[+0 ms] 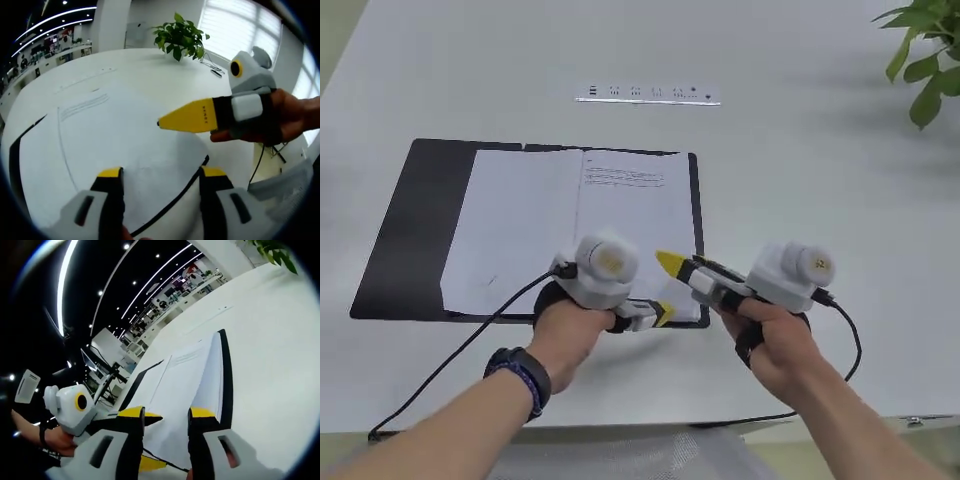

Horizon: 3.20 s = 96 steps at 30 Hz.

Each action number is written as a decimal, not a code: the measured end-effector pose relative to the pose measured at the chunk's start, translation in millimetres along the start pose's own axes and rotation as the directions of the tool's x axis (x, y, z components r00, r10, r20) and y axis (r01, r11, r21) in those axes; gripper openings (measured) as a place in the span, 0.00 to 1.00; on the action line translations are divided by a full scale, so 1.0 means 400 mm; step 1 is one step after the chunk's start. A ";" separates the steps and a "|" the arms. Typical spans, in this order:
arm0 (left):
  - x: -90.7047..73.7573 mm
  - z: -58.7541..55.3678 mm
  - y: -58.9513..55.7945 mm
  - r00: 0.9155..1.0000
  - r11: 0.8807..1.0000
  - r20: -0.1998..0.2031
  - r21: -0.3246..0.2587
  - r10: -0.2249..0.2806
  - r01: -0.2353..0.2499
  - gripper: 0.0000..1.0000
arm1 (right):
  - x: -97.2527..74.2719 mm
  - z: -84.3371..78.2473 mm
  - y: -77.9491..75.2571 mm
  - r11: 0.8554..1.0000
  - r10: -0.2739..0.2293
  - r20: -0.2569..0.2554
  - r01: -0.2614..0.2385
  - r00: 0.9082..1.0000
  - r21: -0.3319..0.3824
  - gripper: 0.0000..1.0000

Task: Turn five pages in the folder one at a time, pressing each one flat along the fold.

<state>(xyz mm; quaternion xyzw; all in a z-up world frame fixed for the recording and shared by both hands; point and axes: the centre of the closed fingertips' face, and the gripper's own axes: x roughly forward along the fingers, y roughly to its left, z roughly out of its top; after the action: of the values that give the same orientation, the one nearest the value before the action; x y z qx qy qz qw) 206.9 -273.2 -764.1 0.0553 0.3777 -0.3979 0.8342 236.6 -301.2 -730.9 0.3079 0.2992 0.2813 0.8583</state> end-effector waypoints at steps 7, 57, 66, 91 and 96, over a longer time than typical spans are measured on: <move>-0.054 -0.001 0.005 0.999 1.000 0.035 -0.005 0.023 -0.023 0.62 | -0.009 -0.021 0.005 1.000 -0.025 0.002 0.025 1.000 0.007 0.17; -0.371 -0.048 0.156 0.973 0.981 0.124 -0.007 0.193 -0.194 0.64 | 0.171 -0.036 0.241 0.995 0.096 0.007 -0.096 0.995 -0.003 0.00; -0.409 -0.064 0.183 0.966 0.974 0.130 -0.032 0.225 -0.223 0.64 | 0.207 -0.059 0.283 0.991 0.130 -0.030 -0.130 0.991 -0.021 0.00; -0.481 -0.109 0.235 0.948 0.957 0.131 -0.077 0.289 -0.281 0.64 | 0.307 -0.152 0.370 0.982 0.188 -0.135 -0.191 0.973 -0.008 0.00; -0.485 -0.124 0.243 0.950 0.956 0.115 -0.077 0.289 -0.282 0.65 | 0.324 -0.163 0.381 0.980 0.197 -0.148 -0.199 0.969 -0.002 0.00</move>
<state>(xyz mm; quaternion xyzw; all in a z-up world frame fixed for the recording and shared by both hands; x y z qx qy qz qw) 169.3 -67.3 -688.7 0.0595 0.3242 -0.2645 0.9063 232.1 -91.9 -709.8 0.3076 0.3270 0.3898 0.8040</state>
